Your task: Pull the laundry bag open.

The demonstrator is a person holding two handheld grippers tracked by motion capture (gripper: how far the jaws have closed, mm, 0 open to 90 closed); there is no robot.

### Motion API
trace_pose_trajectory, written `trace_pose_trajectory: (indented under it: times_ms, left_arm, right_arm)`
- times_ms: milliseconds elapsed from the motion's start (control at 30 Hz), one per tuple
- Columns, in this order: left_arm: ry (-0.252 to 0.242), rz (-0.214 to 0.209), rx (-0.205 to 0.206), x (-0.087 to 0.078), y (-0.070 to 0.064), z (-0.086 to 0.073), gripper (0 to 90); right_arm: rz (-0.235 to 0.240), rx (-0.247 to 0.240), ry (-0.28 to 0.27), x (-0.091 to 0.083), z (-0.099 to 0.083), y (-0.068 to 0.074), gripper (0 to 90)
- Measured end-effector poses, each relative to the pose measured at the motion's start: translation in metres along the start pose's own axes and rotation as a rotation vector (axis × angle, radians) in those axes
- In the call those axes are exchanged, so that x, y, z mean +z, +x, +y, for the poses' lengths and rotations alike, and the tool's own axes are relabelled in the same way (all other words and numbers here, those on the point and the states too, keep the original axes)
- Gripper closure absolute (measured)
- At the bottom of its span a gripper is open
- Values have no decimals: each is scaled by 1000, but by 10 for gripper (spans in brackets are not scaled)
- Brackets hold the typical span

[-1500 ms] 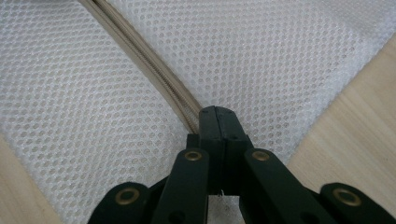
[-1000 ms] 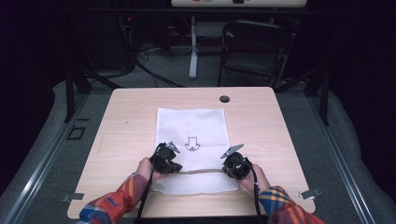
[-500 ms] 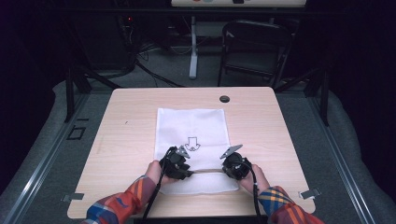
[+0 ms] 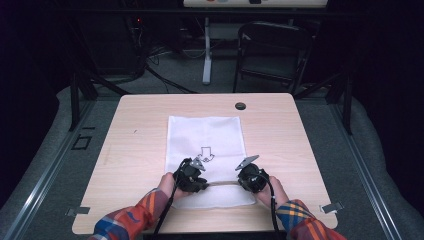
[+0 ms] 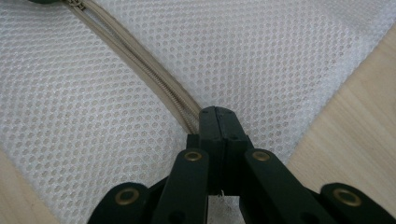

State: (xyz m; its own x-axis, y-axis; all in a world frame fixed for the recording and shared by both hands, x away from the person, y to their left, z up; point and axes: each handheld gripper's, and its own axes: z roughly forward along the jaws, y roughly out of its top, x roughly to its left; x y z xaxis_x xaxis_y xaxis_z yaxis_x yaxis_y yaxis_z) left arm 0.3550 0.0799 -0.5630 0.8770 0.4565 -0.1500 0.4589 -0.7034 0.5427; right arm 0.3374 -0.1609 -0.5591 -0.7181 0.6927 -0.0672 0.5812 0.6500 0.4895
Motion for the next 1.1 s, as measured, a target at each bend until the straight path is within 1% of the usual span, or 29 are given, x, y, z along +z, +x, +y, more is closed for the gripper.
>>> trace_pose_trajectory:
  times_ms: [133, 200, 233, 300, 333, 433, 500, 533, 667, 733, 800, 900, 1033, 1100]
  left_arm:
    - [11, 33, 17, 0, -5, 2, 812]
    - [27, 42, 15, -1, -6, 3, 815]
    - [19, 41, 2, -1, -7, 3, 816]
    - [27, 41, -1, -4, -5, 2, 816]
    - [30, 38, -6, -5, -5, 2, 816]
    - [24, 30, -29, -8, -2, -1, 816]
    - [31, 27, -29, -10, 0, -3, 816]
    - [28, 23, -36, -10, 0, -3, 815]
    - [29, 19, -38, -13, 1, -4, 814]
    - [27, 12, -46, -14, 3, -5, 814]
    - [34, 18, -45, -15, 3, -6, 814]
    - [33, 13, -52, -16, 4, -7, 814]
    - [39, 16, -53, -17, 5, -8, 813]
    - [45, 25, -54, -18, 5, -8, 814]
  right_arm:
    - [-4, -6, 6, 0, 1, 0, 900]
    - [-5, -5, 7, 0, 1, 1, 900]
    - [-6, -5, 11, 0, 1, 1, 900]
    - [-7, -5, 11, 0, 1, 1, 900]
    - [-4, 2, 1, 0, 0, 1, 900]
    - [-1, 0, 7, 0, 0, 0, 900]
    - [-1, -1, 7, 0, 0, 0, 900]
    - [0, -1, 7, 0, 0, 0, 900]
    - [0, -2, 7, 0, 1, 0, 900]
    - [0, -3, 7, 0, 0, 0, 900]
    - [1, -3, 7, 0, 0, -1, 900]
    - [5, -6, 11, -1, 0, -1, 900]
    - [3, -4, 8, -1, 0, -1, 900]
    - [3, -1, 4, 0, 0, -1, 900]
